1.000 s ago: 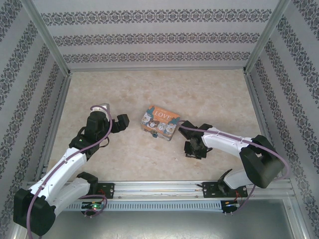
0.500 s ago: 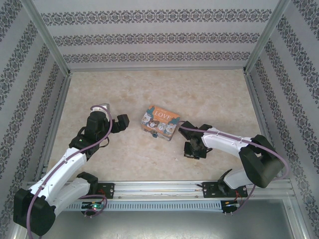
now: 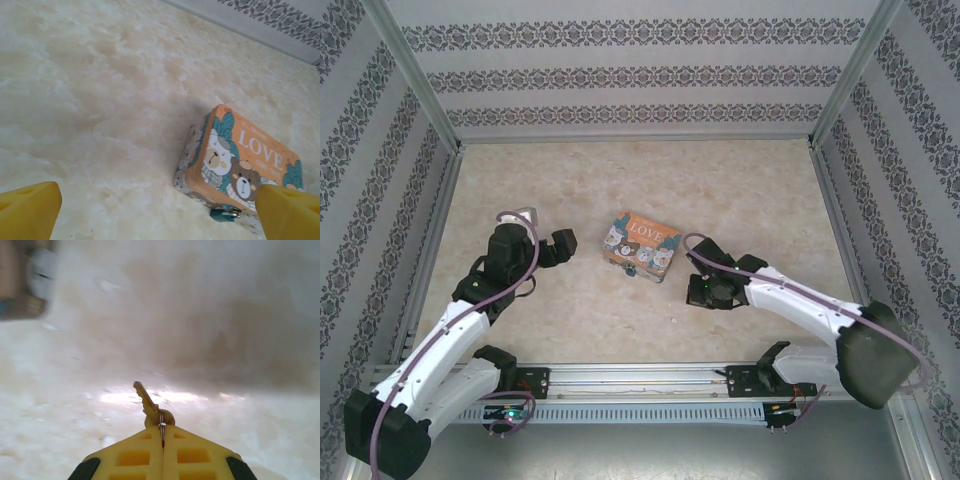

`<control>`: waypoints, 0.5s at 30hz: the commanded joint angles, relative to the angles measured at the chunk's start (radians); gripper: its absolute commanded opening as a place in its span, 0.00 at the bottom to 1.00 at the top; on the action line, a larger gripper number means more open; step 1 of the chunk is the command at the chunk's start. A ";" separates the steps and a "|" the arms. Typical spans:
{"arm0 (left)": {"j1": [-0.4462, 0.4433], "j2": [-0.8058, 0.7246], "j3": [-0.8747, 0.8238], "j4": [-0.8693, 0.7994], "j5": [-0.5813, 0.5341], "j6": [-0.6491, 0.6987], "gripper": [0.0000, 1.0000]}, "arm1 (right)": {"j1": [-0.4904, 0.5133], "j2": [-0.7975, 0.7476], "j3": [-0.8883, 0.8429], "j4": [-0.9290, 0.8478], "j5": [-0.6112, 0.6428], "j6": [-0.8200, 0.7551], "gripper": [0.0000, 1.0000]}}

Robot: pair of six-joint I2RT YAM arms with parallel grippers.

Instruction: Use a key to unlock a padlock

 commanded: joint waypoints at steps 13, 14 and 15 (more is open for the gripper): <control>-0.025 0.084 0.199 0.032 0.364 -0.072 0.83 | 0.059 -0.298 -0.074 0.604 -0.020 -0.371 0.00; -0.031 0.092 0.209 0.039 0.373 -0.075 0.81 | 0.063 -0.298 -0.071 0.617 -0.020 -0.389 0.00; -0.041 0.099 0.220 0.049 0.385 -0.080 0.79 | 0.068 -0.297 -0.068 0.632 -0.020 -0.403 0.00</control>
